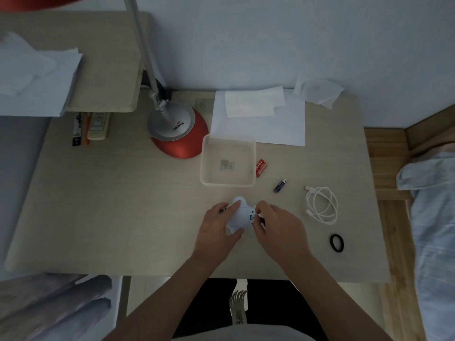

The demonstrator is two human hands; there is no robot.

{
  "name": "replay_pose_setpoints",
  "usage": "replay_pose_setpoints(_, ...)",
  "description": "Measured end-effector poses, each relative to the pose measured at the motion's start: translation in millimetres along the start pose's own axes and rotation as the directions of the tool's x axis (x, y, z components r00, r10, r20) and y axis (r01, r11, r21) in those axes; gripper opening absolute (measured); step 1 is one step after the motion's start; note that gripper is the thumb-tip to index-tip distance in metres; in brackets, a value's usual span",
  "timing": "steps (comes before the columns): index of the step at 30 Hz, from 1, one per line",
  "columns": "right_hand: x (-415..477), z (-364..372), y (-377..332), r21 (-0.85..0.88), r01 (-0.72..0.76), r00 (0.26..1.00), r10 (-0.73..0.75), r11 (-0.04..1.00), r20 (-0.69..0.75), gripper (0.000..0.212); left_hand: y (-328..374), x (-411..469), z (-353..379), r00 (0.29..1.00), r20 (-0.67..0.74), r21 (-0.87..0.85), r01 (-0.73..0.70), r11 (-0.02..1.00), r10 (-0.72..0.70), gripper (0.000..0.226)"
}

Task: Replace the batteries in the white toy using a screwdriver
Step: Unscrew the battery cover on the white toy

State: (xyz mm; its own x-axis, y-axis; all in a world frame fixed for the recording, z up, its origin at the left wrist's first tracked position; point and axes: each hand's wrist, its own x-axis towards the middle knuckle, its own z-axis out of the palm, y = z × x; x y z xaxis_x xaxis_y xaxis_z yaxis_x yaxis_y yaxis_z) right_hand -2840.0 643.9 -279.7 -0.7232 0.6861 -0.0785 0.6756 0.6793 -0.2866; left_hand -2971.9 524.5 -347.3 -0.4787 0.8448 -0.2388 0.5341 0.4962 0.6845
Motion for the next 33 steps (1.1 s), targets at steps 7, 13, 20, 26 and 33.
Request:
replay_pose_setpoints(7,1.5,-2.4,-1.4,0.152,-0.012,0.998,0.002,0.988,0.066,0.020,-0.3,0.3,0.2,1.000,0.001,-0.007,-0.004,1.000,0.004,0.072)
replay_pose_setpoints(13,1.0,-0.4,0.4,0.100,0.014,1.000,-0.015,0.995,0.016,0.010,0.2,0.2,0.3,1.000,-0.004,-0.011,-0.005,1.000,0.005,0.072)
replay_pose_setpoints(20,2.6,-1.9,-1.0,-0.087,0.000,1.000,-0.002,0.996,-0.031,0.022,2.0,-2.0,0.7,1.000,-0.020,-0.026,0.003,1.000,-0.003,0.072)
replay_pose_setpoints(26,-0.3,-4.6,1.0,0.112,0.013,1.000,-0.013,0.994,0.001,0.013,3.2,-2.3,1.2,0.999,-0.033,-0.010,0.002,1.000,-0.002,0.072)
replay_pose_setpoints(33,-3.1,-2.6,4.3,0.044,0.011,1.000,-0.011,0.999,-0.003,0.010,5.7,-2.6,0.4,1.000,-0.021,0.006,0.007,1.000,-0.007,0.071)
